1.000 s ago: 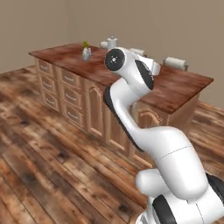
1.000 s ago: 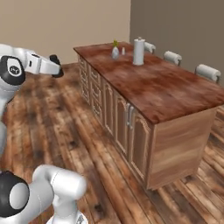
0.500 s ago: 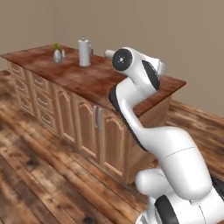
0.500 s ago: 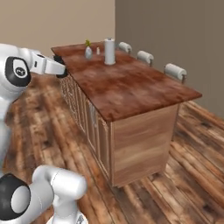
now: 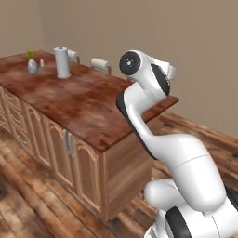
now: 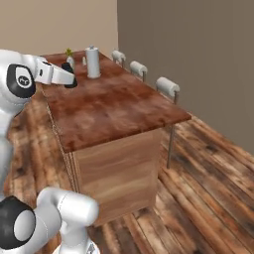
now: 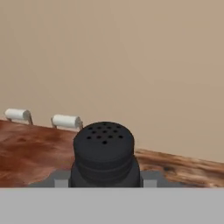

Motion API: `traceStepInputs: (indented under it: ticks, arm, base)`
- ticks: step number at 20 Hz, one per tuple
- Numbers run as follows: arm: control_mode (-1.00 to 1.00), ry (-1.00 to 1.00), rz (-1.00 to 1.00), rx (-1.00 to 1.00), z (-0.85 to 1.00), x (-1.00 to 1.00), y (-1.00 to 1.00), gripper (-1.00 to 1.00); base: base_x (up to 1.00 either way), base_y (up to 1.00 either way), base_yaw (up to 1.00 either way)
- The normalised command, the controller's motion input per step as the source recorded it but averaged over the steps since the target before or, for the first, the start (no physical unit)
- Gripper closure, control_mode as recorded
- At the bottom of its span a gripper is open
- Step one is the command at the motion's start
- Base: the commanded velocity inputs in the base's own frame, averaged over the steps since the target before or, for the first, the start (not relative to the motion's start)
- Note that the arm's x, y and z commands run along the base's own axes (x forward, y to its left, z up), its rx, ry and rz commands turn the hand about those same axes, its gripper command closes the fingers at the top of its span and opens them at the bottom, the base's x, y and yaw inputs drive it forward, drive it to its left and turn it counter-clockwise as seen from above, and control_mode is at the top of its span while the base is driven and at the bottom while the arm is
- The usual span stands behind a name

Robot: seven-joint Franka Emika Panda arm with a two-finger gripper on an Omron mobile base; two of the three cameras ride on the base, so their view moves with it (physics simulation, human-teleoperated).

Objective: The dining table condiment station is running low on shaker. Refill the condiment station by opening the cabinet and taking the shaker from the cabinet and placing it on the dining table.

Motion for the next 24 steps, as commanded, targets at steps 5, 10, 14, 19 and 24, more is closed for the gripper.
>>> traceStepInputs:
  ticks: [5, 10, 14, 19, 24]
  arm:
    - [1.00, 0.00, 0.00, 0.00, 0.00, 0.00, 0.00, 1.00]
    - [1.00, 0.00, 0.00, 0.00, 0.00, 0.00, 0.00, 1.00]
    - [1.00, 0.00, 0.00, 0.00, 0.00, 0.00, 0.00, 1.00]
    - [1.00, 0.00, 0.00, 0.00, 0.00, 0.00, 0.00, 1.00]
    - [1.00, 0.00, 0.00, 0.00, 0.00, 0.00, 0.00, 1.00]
  base:
    - [0.64, -1.00, 0.03]
    - [0.70, -1.00, 0.08]
    - [0.66, -1.00, 0.11]
    - [0.60, -1.00, 0.13]
    - [0.71, -1.00, 0.18]
